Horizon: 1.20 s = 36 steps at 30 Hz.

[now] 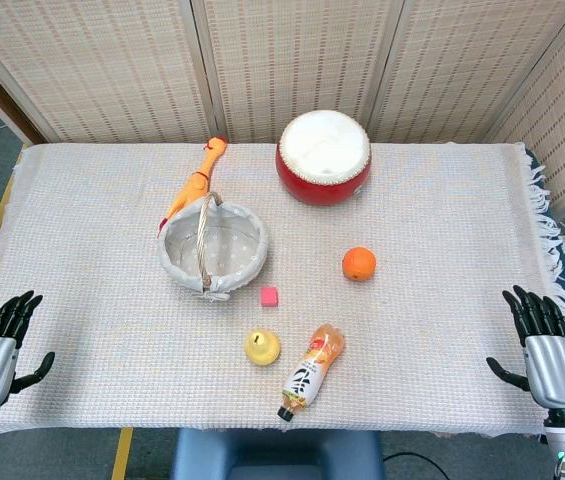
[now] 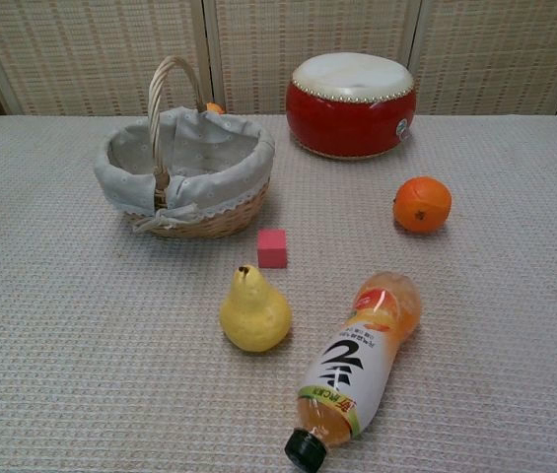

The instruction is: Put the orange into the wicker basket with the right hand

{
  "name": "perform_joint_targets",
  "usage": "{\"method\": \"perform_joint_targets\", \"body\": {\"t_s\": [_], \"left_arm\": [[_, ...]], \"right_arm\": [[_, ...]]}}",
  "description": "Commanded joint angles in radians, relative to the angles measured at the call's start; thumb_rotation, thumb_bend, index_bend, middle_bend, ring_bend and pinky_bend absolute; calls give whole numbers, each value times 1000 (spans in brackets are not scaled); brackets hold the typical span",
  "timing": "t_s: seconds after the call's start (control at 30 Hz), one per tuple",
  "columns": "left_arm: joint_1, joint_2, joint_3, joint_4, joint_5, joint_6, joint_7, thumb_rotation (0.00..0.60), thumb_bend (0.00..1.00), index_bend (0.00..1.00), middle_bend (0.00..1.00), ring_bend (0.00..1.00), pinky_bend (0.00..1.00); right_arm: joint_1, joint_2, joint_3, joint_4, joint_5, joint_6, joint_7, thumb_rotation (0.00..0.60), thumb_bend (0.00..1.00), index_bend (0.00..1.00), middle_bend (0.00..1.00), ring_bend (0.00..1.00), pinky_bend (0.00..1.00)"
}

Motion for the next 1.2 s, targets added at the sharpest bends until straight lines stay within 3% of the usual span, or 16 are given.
{"method": "perform_joint_targets", "body": {"t_s": [0.03, 0.4, 0.67, 0.83, 1.03, 1.2], "left_arm": [[-2, 0, -1, 2, -2, -3, 0, 600, 343, 0, 0, 0, 103], [-1, 0, -4, 0, -8, -3, -7, 600, 343, 0, 0, 0, 102], [-5, 2, -4, -2, -16, -16, -16, 600, 342, 0, 0, 0, 102], [-8, 9, -5, -6, -27, -29, -28, 600, 341, 0, 0, 0, 102], [-8, 19, -3, -11, -35, -39, -36, 600, 342, 0, 0, 0, 102], [-8, 24, -6, -11, -45, -44, -45, 600, 343, 0, 0, 0, 102]], "right_arm": [[0, 0, 0, -1, 0, 0, -1, 600, 63, 0, 0, 0, 0], [28, 21, 23, -51, 49, -53, -47, 600, 23, 0, 0, 0, 0], [190, 11, 132, -153, 310, -289, -235, 600, 10, 0, 0, 0, 0], [332, -74, 202, -149, 509, -388, -410, 600, 10, 0, 0, 0, 0], [482, -221, 251, -65, 731, -431, -554, 600, 10, 0, 0, 0, 0], [575, -327, 261, 39, 812, -434, -622, 600, 10, 0, 0, 0, 7]]}}
